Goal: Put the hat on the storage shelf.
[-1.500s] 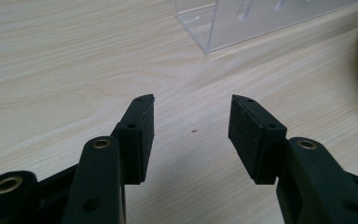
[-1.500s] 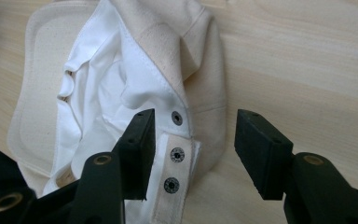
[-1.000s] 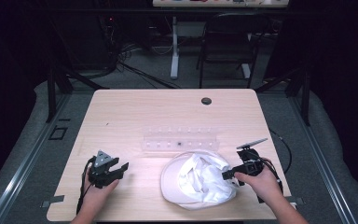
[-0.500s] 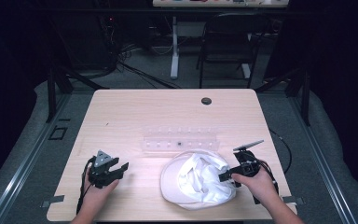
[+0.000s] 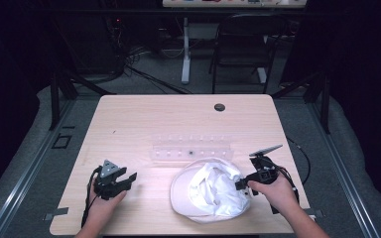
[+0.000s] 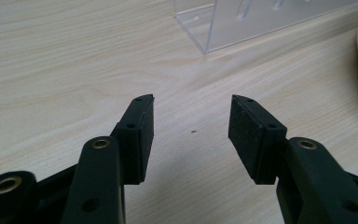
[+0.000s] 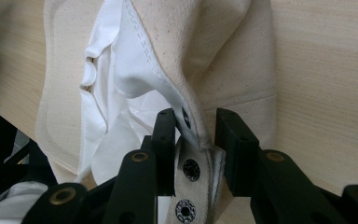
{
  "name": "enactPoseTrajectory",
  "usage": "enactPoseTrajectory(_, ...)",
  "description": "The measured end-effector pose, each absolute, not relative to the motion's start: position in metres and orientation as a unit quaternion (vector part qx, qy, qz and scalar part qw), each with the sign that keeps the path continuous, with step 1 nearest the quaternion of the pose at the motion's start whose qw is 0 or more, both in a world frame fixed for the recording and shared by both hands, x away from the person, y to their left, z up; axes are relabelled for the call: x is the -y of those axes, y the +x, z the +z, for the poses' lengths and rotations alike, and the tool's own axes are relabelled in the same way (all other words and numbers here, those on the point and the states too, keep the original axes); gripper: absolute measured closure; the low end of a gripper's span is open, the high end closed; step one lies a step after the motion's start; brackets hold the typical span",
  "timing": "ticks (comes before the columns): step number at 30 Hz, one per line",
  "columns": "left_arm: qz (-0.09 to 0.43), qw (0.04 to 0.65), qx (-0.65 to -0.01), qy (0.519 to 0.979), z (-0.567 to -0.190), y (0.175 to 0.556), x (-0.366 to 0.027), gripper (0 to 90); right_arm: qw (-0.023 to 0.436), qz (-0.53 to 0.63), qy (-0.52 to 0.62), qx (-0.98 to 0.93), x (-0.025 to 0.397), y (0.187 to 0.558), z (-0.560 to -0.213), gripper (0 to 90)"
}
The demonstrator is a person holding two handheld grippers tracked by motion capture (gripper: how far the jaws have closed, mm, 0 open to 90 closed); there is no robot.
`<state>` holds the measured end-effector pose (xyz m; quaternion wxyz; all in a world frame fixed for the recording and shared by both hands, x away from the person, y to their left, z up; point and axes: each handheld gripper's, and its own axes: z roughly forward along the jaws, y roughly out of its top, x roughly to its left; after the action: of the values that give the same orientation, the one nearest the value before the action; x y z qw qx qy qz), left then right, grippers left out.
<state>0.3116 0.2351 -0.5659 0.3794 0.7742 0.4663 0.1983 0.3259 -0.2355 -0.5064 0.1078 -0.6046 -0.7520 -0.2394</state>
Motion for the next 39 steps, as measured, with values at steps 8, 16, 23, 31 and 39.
enactPoseTrajectory(8, 0.199, 0.381, -0.466, 0.773, -0.565, 0.311, -0.236, 51.1, 0.121, -0.242, -0.601, 0.752, 0.233, 0.326, -0.494, 74.2)
enactPoseTrajectory(16, 0.199, 0.381, -0.466, 0.773, -0.565, 0.311, -0.236, 51.0, 0.145, -0.254, -0.6, 0.745, 0.227, 0.328, -0.488, 78.1)
enactPoseTrajectory(23, 0.2, 0.381, -0.466, 0.773, -0.565, 0.311, -0.236, 51.0, 0.13, -0.242, -0.605, 0.748, 0.222, 0.329, -0.481, 81.1)
enactPoseTrajectory(31, 0.2, 0.38, -0.466, 0.774, -0.566, 0.311, -0.236, 51.0, 0.104, -0.214, -0.602, 0.762, 0.217, 0.331, -0.471, 81.3)
enactPoseTrajectory(39, 0.2, 0.38, -0.465, 0.774, -0.566, 0.311, -0.235, 51.0, 0.075, -0.188, -0.609, 0.767, 0.207, 0.333, -0.457, 81.2)
